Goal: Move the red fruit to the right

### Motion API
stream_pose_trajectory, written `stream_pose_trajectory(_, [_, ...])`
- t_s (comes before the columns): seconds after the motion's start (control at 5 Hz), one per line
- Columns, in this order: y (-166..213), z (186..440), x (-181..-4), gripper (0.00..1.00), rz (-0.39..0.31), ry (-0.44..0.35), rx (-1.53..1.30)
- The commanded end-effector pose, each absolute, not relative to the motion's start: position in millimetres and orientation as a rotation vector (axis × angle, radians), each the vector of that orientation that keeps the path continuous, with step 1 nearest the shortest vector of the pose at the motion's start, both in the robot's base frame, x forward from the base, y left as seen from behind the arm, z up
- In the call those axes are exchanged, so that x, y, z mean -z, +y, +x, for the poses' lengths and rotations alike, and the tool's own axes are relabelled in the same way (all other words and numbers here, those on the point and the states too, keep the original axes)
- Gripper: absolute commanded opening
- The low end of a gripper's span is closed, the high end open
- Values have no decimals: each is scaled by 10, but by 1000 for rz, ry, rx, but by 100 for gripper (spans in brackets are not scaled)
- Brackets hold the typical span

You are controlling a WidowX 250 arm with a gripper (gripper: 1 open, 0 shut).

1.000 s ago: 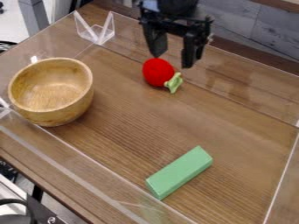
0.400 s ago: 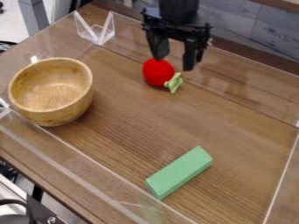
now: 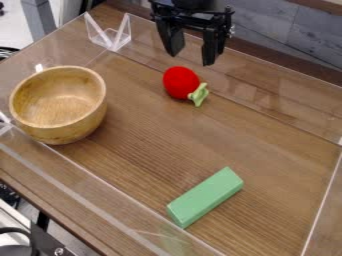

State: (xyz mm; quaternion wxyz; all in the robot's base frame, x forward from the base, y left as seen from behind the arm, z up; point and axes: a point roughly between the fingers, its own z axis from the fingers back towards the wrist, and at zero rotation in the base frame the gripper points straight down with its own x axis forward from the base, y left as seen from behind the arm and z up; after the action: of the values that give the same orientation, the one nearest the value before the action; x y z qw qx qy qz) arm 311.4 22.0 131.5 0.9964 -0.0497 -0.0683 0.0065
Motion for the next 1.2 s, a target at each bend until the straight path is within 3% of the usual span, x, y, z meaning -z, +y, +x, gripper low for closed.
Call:
stream_pose_trajectory(0.0, [299, 3195, -1366, 100, -97, -185, -2])
stream_pose_trajectory(0.4, [86, 3130, -1323, 100, -100, -187, -55])
stream_pose_trajectory(0.8, [177, 3255, -1345, 100, -102, -196, 26])
stream_pose_trajectory(1.0, [165, 3235, -1212, 100, -104, -194, 73])
